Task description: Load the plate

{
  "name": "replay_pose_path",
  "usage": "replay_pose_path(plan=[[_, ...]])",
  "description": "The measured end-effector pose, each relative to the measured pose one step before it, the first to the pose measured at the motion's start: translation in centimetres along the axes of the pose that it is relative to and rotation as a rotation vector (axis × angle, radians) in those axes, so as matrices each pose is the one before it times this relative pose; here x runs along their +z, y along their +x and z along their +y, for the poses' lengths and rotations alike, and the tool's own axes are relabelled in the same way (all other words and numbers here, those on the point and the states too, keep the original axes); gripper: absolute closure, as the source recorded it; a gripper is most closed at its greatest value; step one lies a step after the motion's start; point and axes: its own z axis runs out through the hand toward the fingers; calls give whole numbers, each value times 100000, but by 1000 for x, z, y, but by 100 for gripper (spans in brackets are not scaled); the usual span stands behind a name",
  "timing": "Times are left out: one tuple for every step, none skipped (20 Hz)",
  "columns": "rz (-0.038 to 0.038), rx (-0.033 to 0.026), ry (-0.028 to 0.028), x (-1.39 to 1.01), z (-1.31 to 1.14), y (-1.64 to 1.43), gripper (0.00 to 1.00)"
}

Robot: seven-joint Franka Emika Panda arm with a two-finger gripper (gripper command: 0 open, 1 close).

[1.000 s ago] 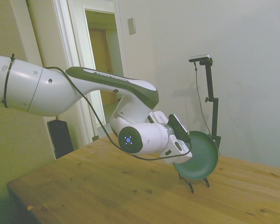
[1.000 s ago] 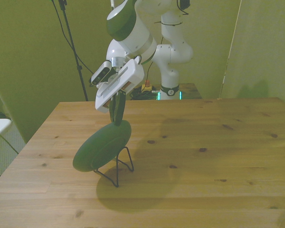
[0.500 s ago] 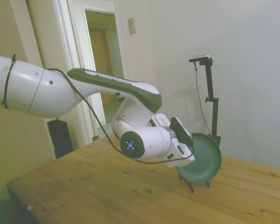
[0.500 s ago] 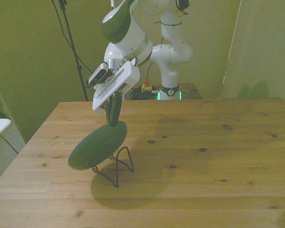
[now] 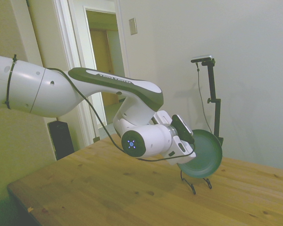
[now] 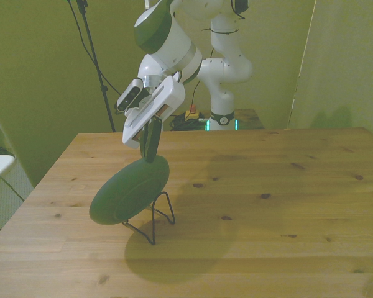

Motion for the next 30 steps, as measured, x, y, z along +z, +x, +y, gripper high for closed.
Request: replay_pose_path(plan=[[160, 330, 292, 48, 126, 6, 100], [128, 475, 457, 20, 55, -4, 100], [-147, 158, 463, 23, 29, -20, 100], [-379, 104, 383, 17, 9, 18, 100], [-114, 58, 137, -6, 26, 33, 100], [51, 47, -30, -26, 61, 44, 100], [49, 25, -120, -29, 113, 31, 100], [-11, 44, -153, -20, 136, 2, 100], [-40, 66, -114, -30, 160, -10, 100], [-187, 157, 293, -13, 117, -41, 100], [-170, -217, 309, -32, 88, -34, 100], [-103, -431, -26, -30, 108, -15, 0], [27, -474, -157, -34, 105, 25, 0], [56, -94, 10, -15, 2, 29, 0], [57, -38, 45, -4, 11, 5, 0], [101, 11, 74, -13, 7, 21, 0], [59, 22, 81, 1, 6, -4, 0], [77, 88, 95, -1, 6, -2, 0], [36, 46, 54, -2, -2, -1, 0], [16, -16, 34, -4, -9, -1, 0], [11, -84, 21, -2, -3, 0, 0], [32, -142, 25, -7, -4, 9, 0], [44, -170, 26, -8, 2, 13, 0], [33, -127, 63, -12, -19, 8, 0], [40, -61, 79, -18, -29, 7, 0], [51, -87, 78, -24, -32, 17, 0], [75, -108, 55, -26, -21, 32, 0], [112, -117, 40, -34, -17, 54, 0], [139, -74, 40, -44, -17, 75, 0], [175, -15, 70, -56, -30, 88, 0]])
